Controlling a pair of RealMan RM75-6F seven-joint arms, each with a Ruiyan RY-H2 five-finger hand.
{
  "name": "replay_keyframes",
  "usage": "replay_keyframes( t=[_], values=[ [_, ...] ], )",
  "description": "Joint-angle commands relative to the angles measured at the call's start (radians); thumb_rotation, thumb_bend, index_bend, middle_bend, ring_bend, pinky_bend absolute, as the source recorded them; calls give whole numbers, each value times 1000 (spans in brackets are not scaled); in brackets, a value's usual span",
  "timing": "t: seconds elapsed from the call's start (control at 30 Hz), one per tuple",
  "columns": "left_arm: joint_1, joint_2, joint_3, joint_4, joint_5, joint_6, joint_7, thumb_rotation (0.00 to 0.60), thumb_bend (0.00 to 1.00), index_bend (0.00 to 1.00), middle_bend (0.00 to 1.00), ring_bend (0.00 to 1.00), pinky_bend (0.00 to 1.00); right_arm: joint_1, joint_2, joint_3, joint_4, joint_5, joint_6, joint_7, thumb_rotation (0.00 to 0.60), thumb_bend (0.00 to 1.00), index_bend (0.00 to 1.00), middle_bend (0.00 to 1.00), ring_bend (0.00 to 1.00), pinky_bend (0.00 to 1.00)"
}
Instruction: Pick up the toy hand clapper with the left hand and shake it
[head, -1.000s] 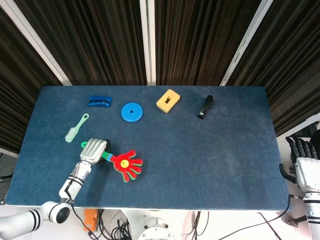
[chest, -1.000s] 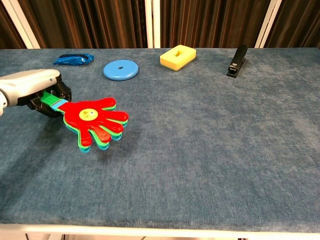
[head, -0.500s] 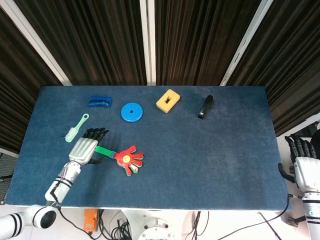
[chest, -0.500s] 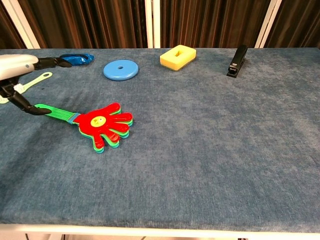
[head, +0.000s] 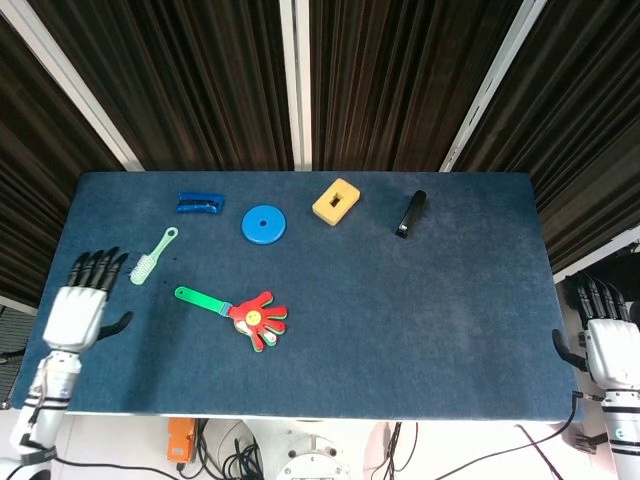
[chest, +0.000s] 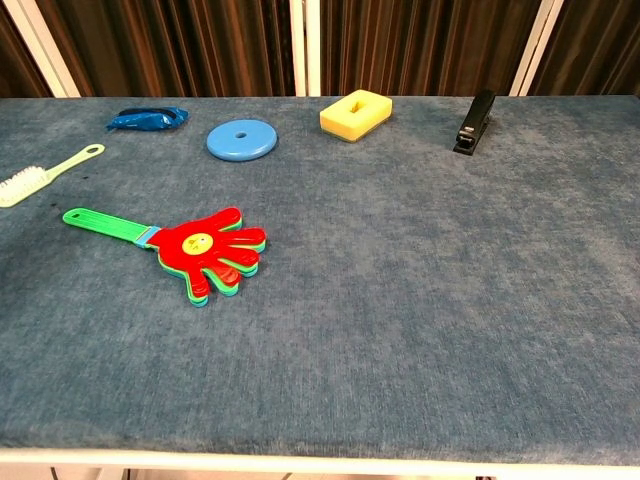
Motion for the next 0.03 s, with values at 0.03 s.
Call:
replay_keyframes(
  t=[0.03],
  values=[
    [86, 33, 31, 71, 15, 74, -78, 600, 202, 0, 0, 0, 0, -11, -11, -8, 12, -9, 16, -1, 600, 326, 0, 0, 0, 0]
  ],
)
